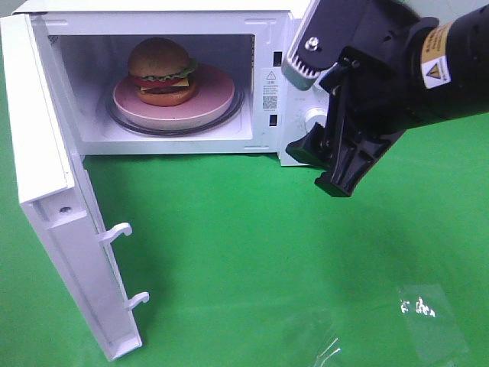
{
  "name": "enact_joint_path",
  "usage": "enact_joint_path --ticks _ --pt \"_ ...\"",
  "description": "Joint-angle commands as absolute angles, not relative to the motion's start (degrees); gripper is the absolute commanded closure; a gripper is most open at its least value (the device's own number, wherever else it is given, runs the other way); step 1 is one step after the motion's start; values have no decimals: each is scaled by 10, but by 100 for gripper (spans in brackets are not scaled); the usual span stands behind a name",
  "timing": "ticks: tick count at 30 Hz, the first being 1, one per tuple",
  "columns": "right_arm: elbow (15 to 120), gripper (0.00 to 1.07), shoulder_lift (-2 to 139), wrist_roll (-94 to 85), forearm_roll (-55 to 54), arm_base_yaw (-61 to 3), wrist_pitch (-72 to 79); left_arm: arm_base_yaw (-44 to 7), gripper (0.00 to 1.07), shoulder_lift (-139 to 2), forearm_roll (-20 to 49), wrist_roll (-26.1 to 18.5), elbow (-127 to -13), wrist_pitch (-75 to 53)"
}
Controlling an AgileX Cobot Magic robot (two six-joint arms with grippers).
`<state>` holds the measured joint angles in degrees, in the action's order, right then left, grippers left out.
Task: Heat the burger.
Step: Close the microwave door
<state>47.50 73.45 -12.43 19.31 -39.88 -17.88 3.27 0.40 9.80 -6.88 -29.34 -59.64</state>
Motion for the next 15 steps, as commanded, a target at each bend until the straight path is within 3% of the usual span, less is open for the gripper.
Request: enact_joint_path --ticks 1,15 --pt "473 31 702 -28 191 -398 -245 33 8 13 99 -69 -292 -594" --pt "473 31 637 38 158 -398 -450 33 8 13 99 -69 -292 -594"
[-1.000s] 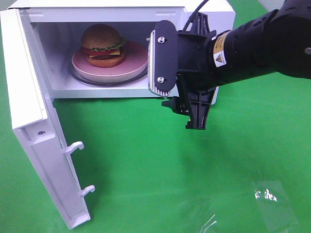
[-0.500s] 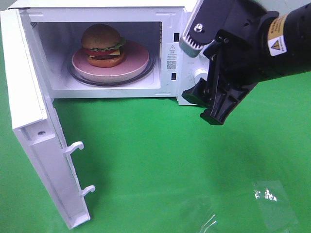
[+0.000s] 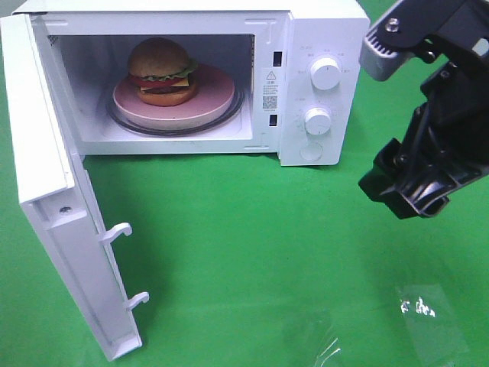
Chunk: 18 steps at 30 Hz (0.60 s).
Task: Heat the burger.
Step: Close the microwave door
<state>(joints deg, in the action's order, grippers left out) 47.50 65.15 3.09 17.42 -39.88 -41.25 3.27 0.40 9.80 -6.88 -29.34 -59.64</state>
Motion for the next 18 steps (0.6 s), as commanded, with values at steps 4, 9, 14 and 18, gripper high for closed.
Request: enact_joint_path --ticks 4,9,14,18 --pt "473 31 614 36 143 -398 -506 33 8 13 99 -69 -292 -594" --pt "454 31 560 31 127 -399 -532 33 8 13 99 -69 -292 -594" --pt "400 31 478 30 128 -398 -543 33 8 13 99 -69 -292 -594" --pt "380 31 447 33 129 -397 -557 33 8 13 99 -69 -292 -594"
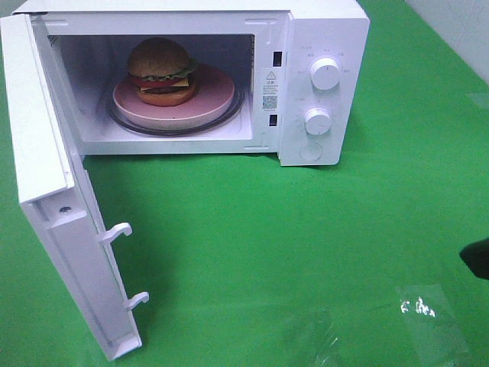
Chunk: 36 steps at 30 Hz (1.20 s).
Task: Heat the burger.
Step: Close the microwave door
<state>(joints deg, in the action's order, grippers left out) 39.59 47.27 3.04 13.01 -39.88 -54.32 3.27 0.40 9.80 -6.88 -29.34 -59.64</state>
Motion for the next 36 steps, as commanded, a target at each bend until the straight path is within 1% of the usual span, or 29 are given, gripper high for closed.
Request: enact_joint_path --ticks 1,2,3,5,8,10,13,15,16,17,20,21,22,24,30,36 --pt "380 31 447 33 129 -397 -557 33 8 13 99 -69 -292 -594" --pt "370 31 431 32 124 -383 -568 33 8 13 99 -69 -292 -594" --pt "370 31 431 32 124 -383 -568 33 8 13 99 -69 -292 -594" --pt "361 31 388 34 104 -327 -571 33 8 13 99 -69 -292 -594" --pt "361 31 375 34 97 -313 -571 33 8 13 99 -69 -292 -594" --pt "361 31 328 34 80 -261 -586 33 8 13 99 -69 -292 -594" --pt "361 31 320 34 78 -250 -590 33 8 13 99 -69 -292 -594" --pt "361 31 277 34 76 -204 -603 33 8 13 99 -69 -292 -594" --pt "361 31 277 34 76 -204 -603 33 8 13 99 -69 -292 -594" --pt "361 31 258 36 73 -182 -603 33 8 13 99 -69 -292 -594" --pt "361 31 247 36 72 -170 -603 33 8 13 99 -69 -292 -594" --pt "356 31 227 37 72 -150 -603 33 8 13 99 -69 -292 -594" --pt "356 31 227 37 72 -150 -603 33 8 13 99 -69 -292 -594" --pt "333 31 183 42 72 -111 -598 33 8 13 99 -69 -292 -594" --pt "295 32 128 63 71 -85 -580 33 8 13 99 -69 -292 -594" --pt "292 33 57 64 69 -66 -575 33 8 13 99 -69 -292 -594"
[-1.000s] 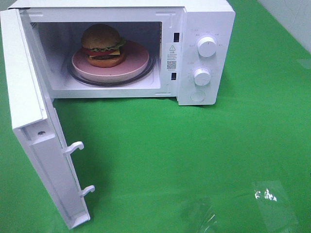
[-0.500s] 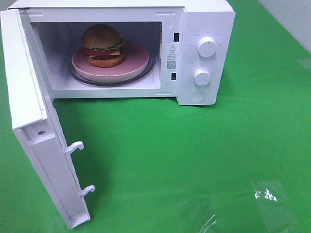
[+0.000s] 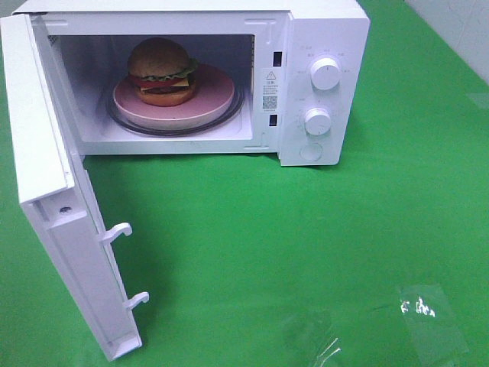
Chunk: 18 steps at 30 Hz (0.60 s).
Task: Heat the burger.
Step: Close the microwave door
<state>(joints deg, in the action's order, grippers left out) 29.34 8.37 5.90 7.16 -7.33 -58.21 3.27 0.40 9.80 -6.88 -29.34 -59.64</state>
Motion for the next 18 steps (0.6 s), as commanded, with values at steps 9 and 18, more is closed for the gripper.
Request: enact_joint_path --ticks 9,18 --pt "292 34 -17 64 72 -64 -575 33 8 14 101 -69 -292 -594" --pt "292 34 -17 64 73 -65 -575 33 8 11 99 -69 -292 -594"
